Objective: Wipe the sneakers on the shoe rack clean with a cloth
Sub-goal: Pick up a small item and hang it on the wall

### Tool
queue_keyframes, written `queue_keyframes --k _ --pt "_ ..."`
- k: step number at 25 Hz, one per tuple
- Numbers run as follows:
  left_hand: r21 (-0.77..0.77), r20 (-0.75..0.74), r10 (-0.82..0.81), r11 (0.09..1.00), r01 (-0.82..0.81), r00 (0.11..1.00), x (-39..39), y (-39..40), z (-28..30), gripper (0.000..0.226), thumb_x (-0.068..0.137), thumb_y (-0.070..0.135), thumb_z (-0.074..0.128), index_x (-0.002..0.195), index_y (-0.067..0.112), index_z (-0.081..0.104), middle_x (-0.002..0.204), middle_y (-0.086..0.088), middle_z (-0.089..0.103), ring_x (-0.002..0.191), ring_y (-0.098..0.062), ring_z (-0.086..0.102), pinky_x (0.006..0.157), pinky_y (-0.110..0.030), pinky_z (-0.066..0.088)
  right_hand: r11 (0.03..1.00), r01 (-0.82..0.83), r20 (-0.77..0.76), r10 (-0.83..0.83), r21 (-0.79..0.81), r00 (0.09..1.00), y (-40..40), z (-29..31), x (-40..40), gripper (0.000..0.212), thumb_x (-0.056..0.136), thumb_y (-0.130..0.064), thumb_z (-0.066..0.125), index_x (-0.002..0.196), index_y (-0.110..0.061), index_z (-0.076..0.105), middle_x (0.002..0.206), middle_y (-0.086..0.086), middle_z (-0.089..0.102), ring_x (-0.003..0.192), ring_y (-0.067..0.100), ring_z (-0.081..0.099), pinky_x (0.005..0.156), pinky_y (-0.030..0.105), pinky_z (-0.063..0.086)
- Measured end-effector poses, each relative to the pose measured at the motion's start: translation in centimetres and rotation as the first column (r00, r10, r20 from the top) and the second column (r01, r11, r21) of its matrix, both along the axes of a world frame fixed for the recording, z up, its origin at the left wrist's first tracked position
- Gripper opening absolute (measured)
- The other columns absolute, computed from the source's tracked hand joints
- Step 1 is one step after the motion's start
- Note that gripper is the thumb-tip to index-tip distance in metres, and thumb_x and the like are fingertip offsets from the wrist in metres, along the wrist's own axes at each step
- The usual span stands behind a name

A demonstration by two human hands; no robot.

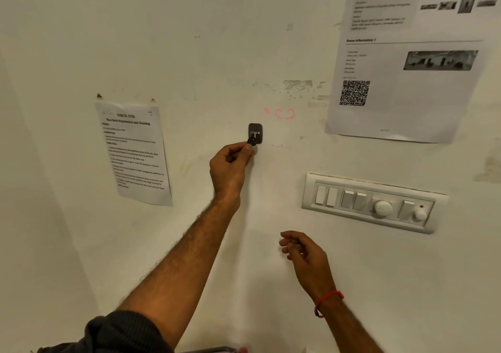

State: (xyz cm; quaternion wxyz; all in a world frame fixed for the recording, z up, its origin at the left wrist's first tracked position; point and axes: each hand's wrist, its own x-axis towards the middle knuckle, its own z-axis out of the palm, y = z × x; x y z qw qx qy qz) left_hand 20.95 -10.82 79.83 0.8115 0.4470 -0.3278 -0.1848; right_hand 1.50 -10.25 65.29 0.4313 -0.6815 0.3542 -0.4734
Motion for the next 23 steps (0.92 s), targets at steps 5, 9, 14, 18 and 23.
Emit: queue_keyframes --k 5,9,14,18,23 --pt "0.071 -0.012 -0.011 0.997 0.011 1.000 0.3 0.5 -0.1 0.010 0.090 0.013 0.076 0.097 0.019 0.077 0.094 -0.004 0.078 0.095 -0.021 0.075 0.094 -0.035 0.059 0.998 -0.014 0.076 0.018 -0.055 0.997 0.3 2.2 0.5 0.033 0.098 -0.001 0.051 0.116 -0.026 0.064 0.101 -0.004 0.070 0.090 0.016 0.069 0.081 0.031 0.058" --pt "0.138 0.000 -0.024 0.990 0.023 1.000 0.2 0.8 0.3 0.010 0.093 0.016 0.074 0.103 0.017 0.076 0.093 -0.002 0.077 0.092 -0.021 0.075 0.084 -0.032 0.062 0.996 -0.007 0.107 0.016 -0.093 0.994 0.3 3.3 0.9 0.036 0.099 -0.002 0.050 0.122 -0.027 0.062 0.105 -0.009 0.070 0.096 0.016 0.068 0.086 0.034 0.057" --pt "0.294 0.064 -0.060 0.955 0.038 0.996 0.3 1.3 -0.3 0.012 0.094 0.023 0.072 0.107 0.024 0.071 0.099 0.002 0.075 0.091 -0.018 0.073 0.071 -0.032 0.061 0.991 0.023 0.121 -0.007 -0.134 0.993 0.3 4.2 0.7 0.035 0.100 -0.002 0.050 0.125 -0.024 0.061 0.107 -0.008 0.069 0.096 0.015 0.068 0.087 0.036 0.058" --pt "0.403 0.147 -0.082 0.915 0.016 0.986 -1.3 2.6 -3.9 0.013 0.097 0.026 0.067 0.110 0.031 0.066 0.104 0.007 0.072 0.084 -0.015 0.073 0.066 -0.028 0.060 0.986 0.035 0.130 -0.014 -0.165 0.991 0.7 4.7 -0.3 0.031 0.099 -0.002 0.049 0.119 -0.019 0.065 0.102 -0.004 0.071 0.090 0.017 0.069 0.080 0.029 0.058" --pt "0.600 0.357 -0.356 0.796 0.081 0.864 -5.1 5.7 -13.9 0.009 0.098 0.024 0.066 0.104 0.024 0.073 0.099 0.004 0.073 0.073 -0.013 0.072 0.057 -0.013 0.050 1.000 -0.022 -0.213 0.017 -0.020 0.977 0.2 1.5 -3.5 0.022 0.099 -0.011 0.053 0.106 -0.022 0.071 0.092 -0.005 0.074 0.078 0.009 0.068 0.072 0.020 0.054"
